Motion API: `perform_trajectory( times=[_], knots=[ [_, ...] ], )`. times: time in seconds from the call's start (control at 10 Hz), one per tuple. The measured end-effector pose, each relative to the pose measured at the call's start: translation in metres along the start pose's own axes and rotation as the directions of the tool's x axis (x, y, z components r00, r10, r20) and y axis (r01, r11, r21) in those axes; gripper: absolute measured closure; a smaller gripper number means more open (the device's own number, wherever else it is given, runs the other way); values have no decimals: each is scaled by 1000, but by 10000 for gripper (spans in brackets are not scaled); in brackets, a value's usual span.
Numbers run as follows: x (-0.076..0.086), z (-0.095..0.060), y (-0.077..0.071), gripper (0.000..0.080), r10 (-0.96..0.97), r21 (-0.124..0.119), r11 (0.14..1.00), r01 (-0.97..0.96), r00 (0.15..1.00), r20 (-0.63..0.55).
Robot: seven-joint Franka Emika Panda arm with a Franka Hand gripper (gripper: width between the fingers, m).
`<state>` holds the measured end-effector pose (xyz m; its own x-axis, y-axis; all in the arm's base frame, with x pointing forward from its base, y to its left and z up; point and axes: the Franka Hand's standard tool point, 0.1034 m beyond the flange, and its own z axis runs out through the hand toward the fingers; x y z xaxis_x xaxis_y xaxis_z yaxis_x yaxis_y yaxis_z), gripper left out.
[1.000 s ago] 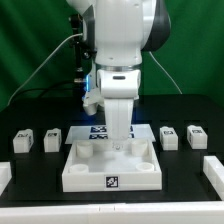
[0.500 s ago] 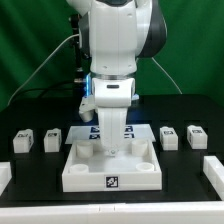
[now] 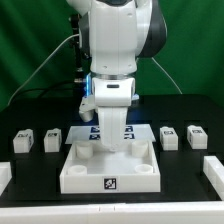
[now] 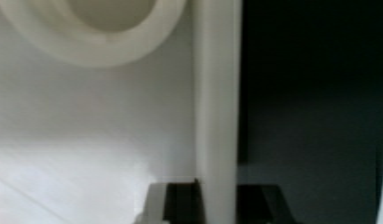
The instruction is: Assemble one leg
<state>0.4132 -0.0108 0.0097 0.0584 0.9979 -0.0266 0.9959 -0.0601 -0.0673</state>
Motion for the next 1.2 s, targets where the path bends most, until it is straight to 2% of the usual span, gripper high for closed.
perform_trajectory(
  times=[0.7,0.9,1.2],
  knots=[
    [1,-1,2,734,-1,-5,1000,1,1000,-1],
    [11,-4,24,735,-13,-28,1000,13,1000,-6],
    [45,-9,58,736,-13,-53,999,12,1000,-20]
  ],
)
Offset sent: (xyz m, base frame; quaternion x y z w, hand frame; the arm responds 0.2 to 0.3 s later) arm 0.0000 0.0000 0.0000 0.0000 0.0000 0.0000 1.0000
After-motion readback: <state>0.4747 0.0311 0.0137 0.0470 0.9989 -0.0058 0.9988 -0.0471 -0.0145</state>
